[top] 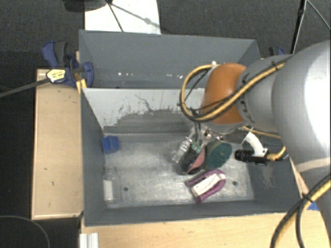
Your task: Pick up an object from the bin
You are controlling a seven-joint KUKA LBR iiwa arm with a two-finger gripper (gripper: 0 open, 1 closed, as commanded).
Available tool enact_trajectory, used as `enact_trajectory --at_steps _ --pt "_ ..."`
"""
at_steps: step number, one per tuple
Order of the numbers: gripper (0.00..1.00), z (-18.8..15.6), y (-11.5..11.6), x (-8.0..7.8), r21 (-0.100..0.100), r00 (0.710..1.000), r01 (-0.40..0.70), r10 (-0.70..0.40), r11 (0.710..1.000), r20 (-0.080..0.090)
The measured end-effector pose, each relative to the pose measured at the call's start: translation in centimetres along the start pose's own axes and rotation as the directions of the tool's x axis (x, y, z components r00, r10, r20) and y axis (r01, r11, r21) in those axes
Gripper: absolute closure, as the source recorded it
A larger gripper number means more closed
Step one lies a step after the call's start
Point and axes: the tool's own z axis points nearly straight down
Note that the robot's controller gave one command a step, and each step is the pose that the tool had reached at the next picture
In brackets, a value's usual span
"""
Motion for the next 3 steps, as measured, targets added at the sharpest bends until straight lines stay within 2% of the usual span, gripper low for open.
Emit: enact_trajectory --at_steps 1,2,3 --pt "0.00 0.9 -6.9 -0.1 -0.012 0.997 0.072 -0.072 0.997 0.015" --pt "0.00 0.8 -9.6 -0.6 -0.015 0.994 0.110 -0.109 0.994 0.026" --pt "0.00 1.1 -11.1 -5.5 -0.003 0.995 0.101 -0.101 0.995 0.000"
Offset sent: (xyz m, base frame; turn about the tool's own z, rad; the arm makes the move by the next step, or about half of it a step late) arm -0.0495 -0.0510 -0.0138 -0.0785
